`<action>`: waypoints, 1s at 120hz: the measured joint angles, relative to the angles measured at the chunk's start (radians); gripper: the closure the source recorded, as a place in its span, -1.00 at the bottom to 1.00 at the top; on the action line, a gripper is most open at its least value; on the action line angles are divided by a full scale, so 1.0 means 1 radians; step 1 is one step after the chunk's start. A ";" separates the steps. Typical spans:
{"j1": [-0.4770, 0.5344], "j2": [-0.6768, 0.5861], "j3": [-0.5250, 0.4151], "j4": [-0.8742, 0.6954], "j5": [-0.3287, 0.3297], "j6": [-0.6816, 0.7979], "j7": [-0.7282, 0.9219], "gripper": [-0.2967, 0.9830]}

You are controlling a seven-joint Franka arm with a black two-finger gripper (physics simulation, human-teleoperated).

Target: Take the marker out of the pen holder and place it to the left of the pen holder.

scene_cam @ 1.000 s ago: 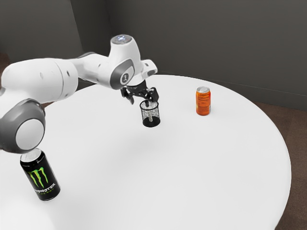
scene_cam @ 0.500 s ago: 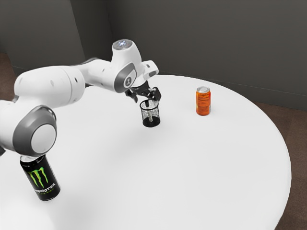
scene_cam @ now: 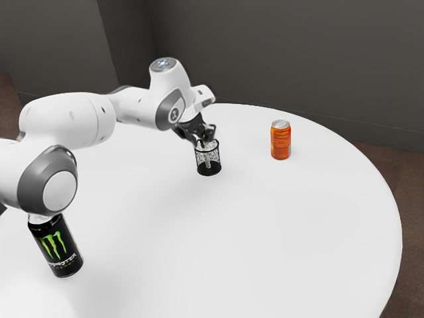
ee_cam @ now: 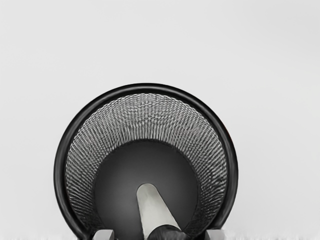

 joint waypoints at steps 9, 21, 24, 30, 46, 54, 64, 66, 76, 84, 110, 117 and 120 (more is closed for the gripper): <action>0.000 -0.001 0.001 -0.003 -0.004 0.001 0.001 0.42; 0.000 -0.003 0.001 -0.003 -0.003 0.001 0.002 0.54; 0.000 -0.003 0.001 -0.003 -0.002 0.001 0.001 0.56; 0.000 -0.003 0.001 -0.003 0.000 0.002 -0.001 0.59; 0.000 -0.008 0.002 -0.004 0.009 0.004 -0.010 0.64; -0.001 -0.028 0.002 -0.013 0.014 0.004 -0.016 0.66; -0.002 -0.094 0.004 -0.061 0.018 0.004 -0.024 0.67; -0.003 -0.116 0.005 -0.077 0.020 0.004 -0.026 0.67; -0.012 -0.247 0.026 -0.162 0.041 0.003 -0.033 0.68; -0.014 -0.350 0.040 -0.227 0.076 -0.001 -0.040 0.69; 0.011 -0.398 0.087 -0.277 0.145 -0.057 -0.056 0.69; 0.046 -0.356 0.087 -0.269 0.149 -0.081 -0.058 0.69; 0.059 -0.336 0.086 -0.262 0.150 -0.093 -0.059 0.69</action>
